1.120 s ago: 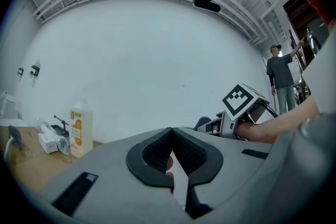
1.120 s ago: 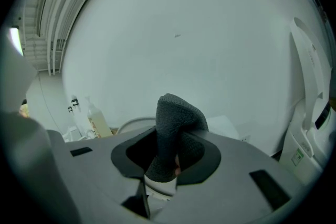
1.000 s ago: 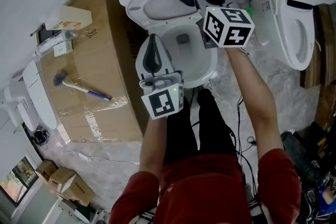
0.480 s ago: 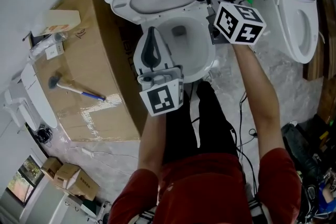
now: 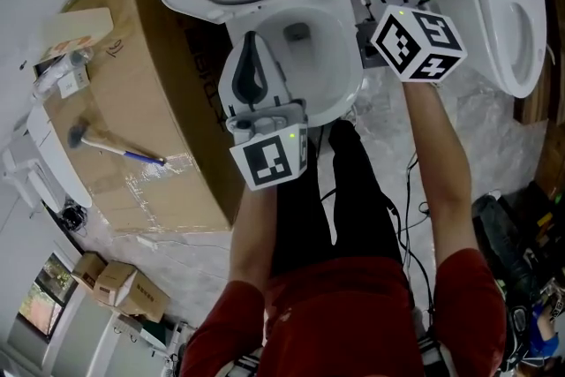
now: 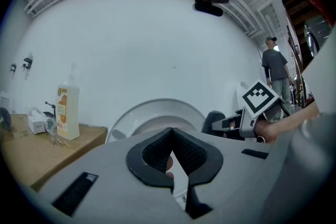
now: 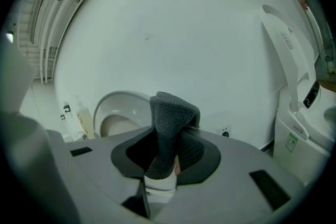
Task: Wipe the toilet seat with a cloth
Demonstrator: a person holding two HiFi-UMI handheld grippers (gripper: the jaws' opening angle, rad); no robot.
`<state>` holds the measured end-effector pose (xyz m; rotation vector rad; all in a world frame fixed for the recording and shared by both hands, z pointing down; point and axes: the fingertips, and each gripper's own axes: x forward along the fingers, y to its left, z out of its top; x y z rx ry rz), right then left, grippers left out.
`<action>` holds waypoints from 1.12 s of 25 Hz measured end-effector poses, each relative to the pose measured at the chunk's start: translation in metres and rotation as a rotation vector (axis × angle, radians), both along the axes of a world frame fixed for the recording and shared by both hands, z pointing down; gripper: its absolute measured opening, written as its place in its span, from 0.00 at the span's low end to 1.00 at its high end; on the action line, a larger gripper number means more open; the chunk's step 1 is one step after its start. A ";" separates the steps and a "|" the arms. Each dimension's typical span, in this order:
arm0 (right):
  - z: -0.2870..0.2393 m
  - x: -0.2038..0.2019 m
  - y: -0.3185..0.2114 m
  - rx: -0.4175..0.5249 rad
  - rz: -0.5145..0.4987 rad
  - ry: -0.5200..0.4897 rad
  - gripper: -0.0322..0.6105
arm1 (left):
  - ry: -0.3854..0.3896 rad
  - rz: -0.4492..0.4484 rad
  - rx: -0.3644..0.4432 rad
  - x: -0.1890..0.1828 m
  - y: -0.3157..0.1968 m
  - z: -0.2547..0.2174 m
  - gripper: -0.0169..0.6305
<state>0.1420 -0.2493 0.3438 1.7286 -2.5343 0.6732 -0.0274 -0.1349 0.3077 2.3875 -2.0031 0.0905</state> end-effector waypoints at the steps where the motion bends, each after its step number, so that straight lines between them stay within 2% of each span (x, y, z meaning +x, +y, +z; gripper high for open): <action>1: 0.005 0.002 0.000 -0.007 0.005 -0.007 0.19 | -0.003 0.000 -0.003 0.000 -0.001 0.004 0.05; 8: 0.052 0.014 -0.001 -0.077 0.036 -0.005 0.19 | -0.003 0.006 -0.027 0.004 -0.005 0.027 0.05; 24: 0.168 0.003 0.010 -0.219 0.035 0.076 0.19 | -0.020 -0.002 -0.071 0.000 -0.004 0.082 0.05; 28: 0.188 0.000 0.012 -0.223 0.035 0.092 0.19 | -0.015 -0.006 -0.085 -0.002 -0.002 0.096 0.05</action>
